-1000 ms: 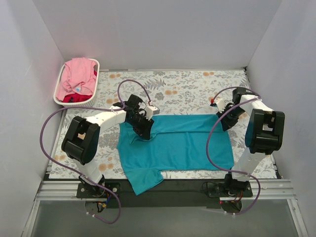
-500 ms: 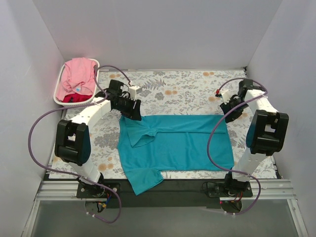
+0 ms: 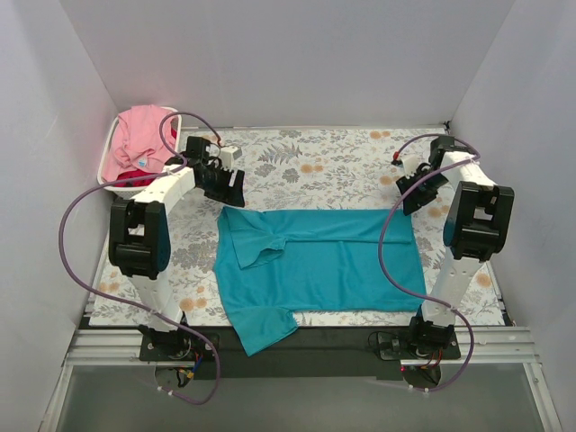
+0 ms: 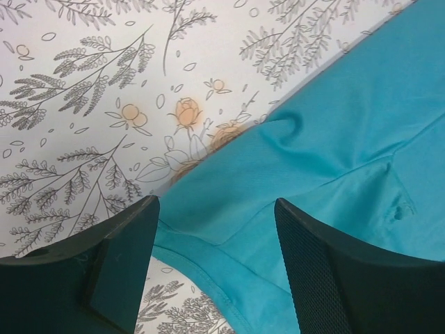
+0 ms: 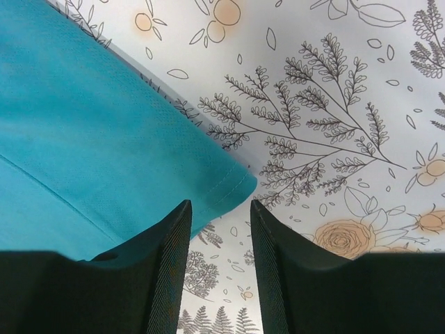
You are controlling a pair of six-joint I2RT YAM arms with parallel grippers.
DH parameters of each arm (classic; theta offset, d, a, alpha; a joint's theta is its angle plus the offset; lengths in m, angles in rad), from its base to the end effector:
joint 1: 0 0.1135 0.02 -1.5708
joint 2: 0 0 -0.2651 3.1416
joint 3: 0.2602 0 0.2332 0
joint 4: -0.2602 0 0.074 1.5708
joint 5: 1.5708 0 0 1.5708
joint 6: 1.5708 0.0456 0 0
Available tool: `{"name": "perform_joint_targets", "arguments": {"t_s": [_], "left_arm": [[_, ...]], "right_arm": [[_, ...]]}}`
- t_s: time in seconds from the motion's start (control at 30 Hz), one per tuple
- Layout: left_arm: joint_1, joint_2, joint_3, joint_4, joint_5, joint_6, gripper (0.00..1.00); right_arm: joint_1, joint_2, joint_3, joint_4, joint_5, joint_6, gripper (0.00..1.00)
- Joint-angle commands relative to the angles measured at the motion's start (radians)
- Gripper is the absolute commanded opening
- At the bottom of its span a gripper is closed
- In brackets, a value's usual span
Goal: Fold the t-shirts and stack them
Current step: Fold the tshirt
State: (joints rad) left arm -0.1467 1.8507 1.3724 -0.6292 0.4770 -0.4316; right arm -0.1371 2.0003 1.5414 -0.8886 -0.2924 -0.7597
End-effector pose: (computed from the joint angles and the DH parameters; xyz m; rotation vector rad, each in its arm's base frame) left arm 0.3650 -0.0751 0.2154 -0.2317 2.7143 -0.8167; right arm 0.3832 -0.0396 0.1937 -0.9034 2.6567 0.2359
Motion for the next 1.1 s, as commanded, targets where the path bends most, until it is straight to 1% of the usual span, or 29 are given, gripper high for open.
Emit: {"name": "perform_joint_targets", "arguments": {"t_s": [0.0,0.2,0.3,0.33,0.4,0.47,0.5,0.53,0.57,0.6,0.63,0.67,0.7,0.73,0.77,0.8,0.87,1.07], "left_arm": [[0.021,0.011,0.048,-0.009,-0.018,0.053,0.67],[0.033,0.053,0.054,-0.015,-0.032,0.099,0.67],[0.038,0.07,0.05,-0.015,-0.028,0.105,0.64],[0.044,0.073,0.048,-0.017,-0.023,0.105,0.61],[0.05,0.079,0.048,-0.023,-0.008,0.106,0.6],[0.056,0.082,0.047,-0.021,-0.005,0.105,0.58],[0.058,0.088,0.047,-0.02,-0.006,0.105,0.56],[0.064,0.091,0.047,-0.02,-0.003,0.103,0.54],[0.068,0.094,0.05,-0.018,0.0,0.102,0.49],[0.073,0.102,0.053,-0.017,0.005,0.1,0.45],[0.079,0.105,0.062,-0.017,0.012,0.096,0.39],[0.084,0.111,0.066,-0.017,0.014,0.094,0.33],[0.087,0.12,0.071,-0.015,0.02,0.091,0.24],[0.094,0.123,0.077,-0.015,0.023,0.087,0.2],[0.098,0.128,0.083,-0.017,0.025,0.085,0.15],[0.099,0.136,0.086,-0.018,0.025,0.086,0.06],[0.107,0.142,0.09,-0.018,0.025,0.083,0.0],[0.131,0.148,0.074,0.017,0.012,0.065,0.0]], "right_arm": [[-0.001,0.011,0.048,-0.013,-0.016,0.007,0.47],[0.001,0.034,0.04,-0.007,-0.001,-0.015,0.46],[0.001,0.04,0.029,-0.003,0.009,-0.027,0.43],[0.001,0.04,0.028,-0.003,0.009,-0.03,0.43],[0.001,0.04,0.02,-0.001,0.009,-0.033,0.41],[0.002,0.041,0.02,0.0,0.009,-0.036,0.37],[0.001,0.043,0.02,0.0,0.01,-0.036,0.34],[0.001,0.046,0.023,0.002,0.009,-0.036,0.29],[0.001,0.049,0.031,0.002,0.006,-0.035,0.26],[0.001,0.052,0.032,0.002,0.006,-0.033,0.23],[0.001,0.054,0.034,0.002,0.004,-0.032,0.16],[0.001,0.054,0.036,0.004,0.004,-0.032,0.13],[0.001,0.054,0.037,0.007,0.004,-0.032,0.09],[0.001,0.051,0.037,0.008,0.004,-0.029,0.02],[0.001,0.052,0.039,0.011,0.006,-0.027,0.01],[0.001,0.052,0.04,0.013,0.004,-0.027,0.01],[0.001,0.049,0.045,0.02,0.007,-0.026,0.01],[-0.006,0.055,0.086,0.057,0.033,0.017,0.01]]}}
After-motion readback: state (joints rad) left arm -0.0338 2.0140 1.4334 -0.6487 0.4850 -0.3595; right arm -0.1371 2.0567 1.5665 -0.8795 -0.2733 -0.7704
